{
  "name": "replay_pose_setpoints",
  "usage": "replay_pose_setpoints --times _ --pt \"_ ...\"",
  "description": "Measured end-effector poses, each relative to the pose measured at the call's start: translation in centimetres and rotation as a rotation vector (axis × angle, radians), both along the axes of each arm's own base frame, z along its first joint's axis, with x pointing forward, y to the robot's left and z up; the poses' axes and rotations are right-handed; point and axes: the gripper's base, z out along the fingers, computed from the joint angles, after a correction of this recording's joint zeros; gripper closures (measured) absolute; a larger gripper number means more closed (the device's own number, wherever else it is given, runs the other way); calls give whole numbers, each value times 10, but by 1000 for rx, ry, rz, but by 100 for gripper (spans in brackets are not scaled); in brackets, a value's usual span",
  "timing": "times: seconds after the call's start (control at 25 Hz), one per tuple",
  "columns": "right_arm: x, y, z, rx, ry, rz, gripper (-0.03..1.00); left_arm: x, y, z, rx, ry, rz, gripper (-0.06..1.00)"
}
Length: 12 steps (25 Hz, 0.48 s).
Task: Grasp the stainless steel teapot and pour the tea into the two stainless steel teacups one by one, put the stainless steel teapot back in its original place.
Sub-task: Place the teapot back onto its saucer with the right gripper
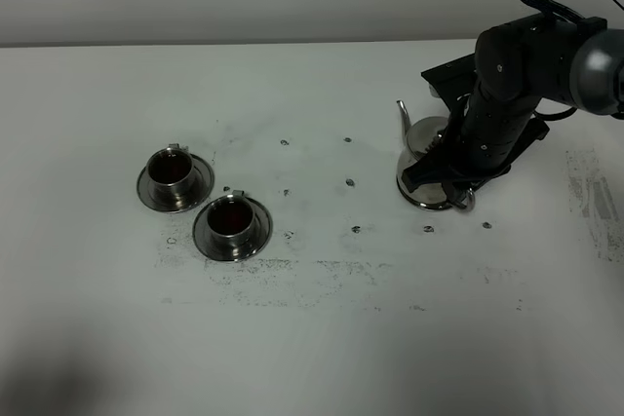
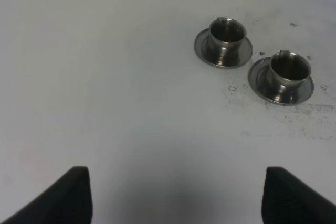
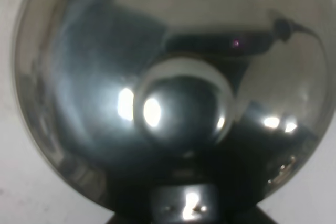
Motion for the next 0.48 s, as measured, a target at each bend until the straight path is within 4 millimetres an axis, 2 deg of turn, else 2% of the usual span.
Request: replay_pose_setpoints --times 0.48 --pt "0 0 0 3 2 -5 79 0 0 0 0 0 0 30"
